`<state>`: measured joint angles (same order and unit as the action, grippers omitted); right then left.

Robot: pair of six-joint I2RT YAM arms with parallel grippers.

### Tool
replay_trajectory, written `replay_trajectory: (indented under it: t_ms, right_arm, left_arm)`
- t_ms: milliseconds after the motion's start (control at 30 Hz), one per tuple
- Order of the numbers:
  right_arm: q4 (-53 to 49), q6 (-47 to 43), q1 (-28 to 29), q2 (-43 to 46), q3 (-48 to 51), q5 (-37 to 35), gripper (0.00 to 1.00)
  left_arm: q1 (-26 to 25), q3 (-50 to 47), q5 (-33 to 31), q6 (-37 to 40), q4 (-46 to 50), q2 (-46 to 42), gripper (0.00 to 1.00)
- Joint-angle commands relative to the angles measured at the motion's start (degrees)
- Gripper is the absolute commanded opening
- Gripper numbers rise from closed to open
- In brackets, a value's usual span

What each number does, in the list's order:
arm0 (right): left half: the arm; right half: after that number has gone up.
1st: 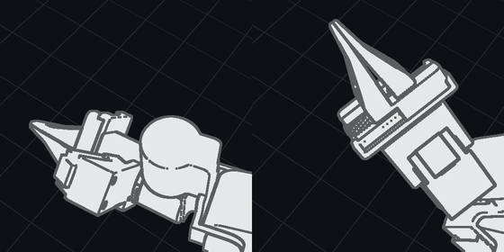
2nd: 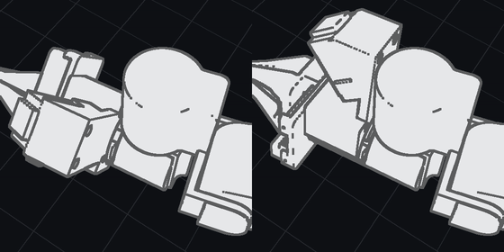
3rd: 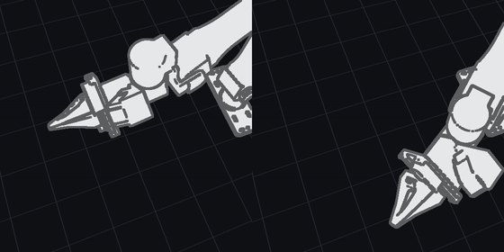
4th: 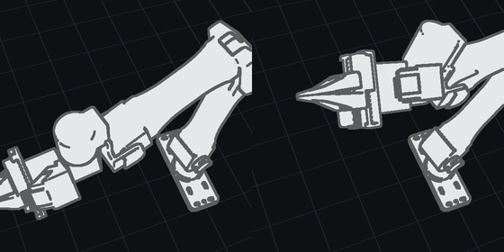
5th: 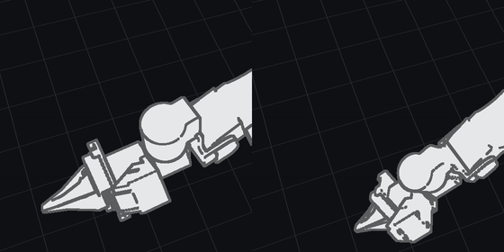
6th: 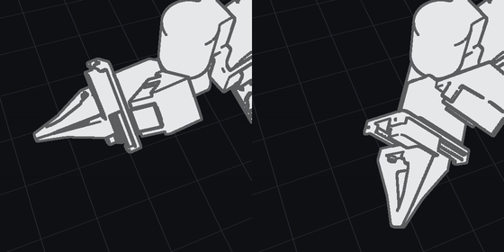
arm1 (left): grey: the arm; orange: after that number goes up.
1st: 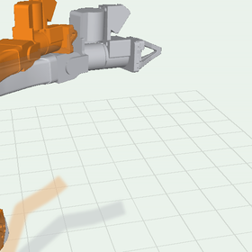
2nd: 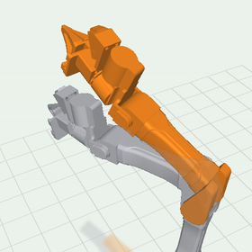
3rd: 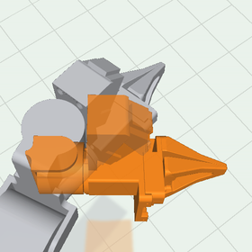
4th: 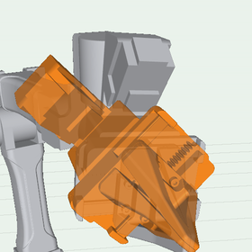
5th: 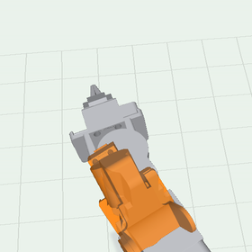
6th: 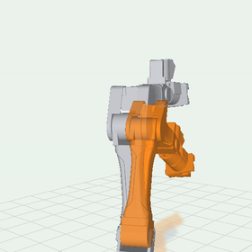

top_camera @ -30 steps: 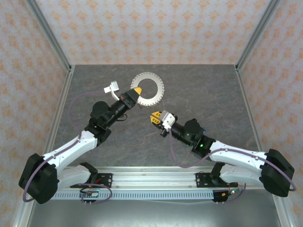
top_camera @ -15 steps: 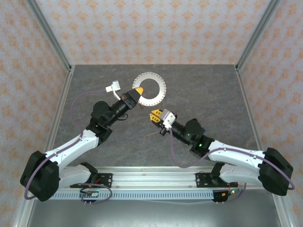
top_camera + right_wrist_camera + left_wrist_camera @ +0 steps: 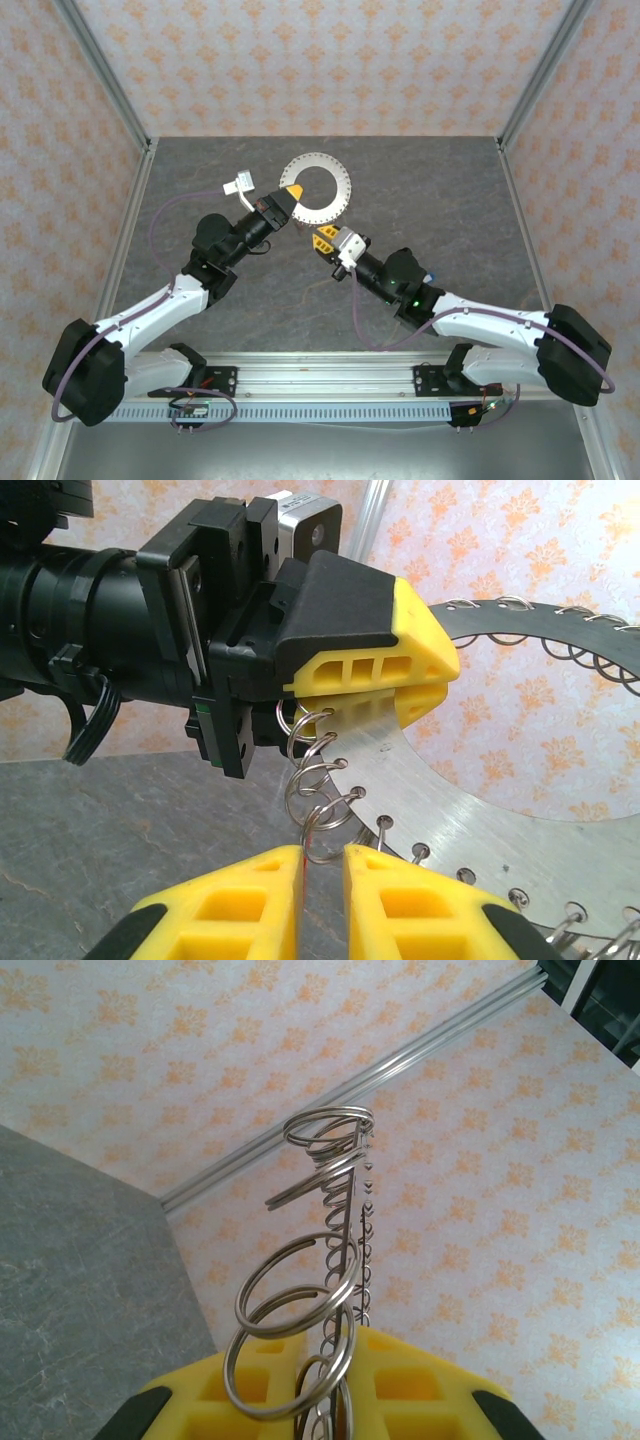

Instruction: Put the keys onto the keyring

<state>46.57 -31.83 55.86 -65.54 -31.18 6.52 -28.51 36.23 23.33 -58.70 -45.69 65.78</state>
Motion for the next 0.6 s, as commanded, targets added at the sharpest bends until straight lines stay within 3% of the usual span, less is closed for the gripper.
replay_trajectory:
  t_ms: [0, 300, 567]
  right_arm:
    - [2.17, -1.12, 0.39, -0.17, -2.02, -0.94, 0.18]
    - [0.99, -0.69, 0.57, -0.77, -2.88, 1.41, 0.18]
    - [2.52, -0.58, 1.10, -1.96, -3.18, -0.91, 0.20]
  left_arm:
    - [-0.55, 1.45, -0.38, -0.56, -3.17, -1.75, 0.00]
    - [-0.49, 1.30, -1.02, -0.29, -2.24, -2.80, 0.00]
    - [-0.49, 0.94, -1.22, -0.32, -1.53, -3.44, 0.00]
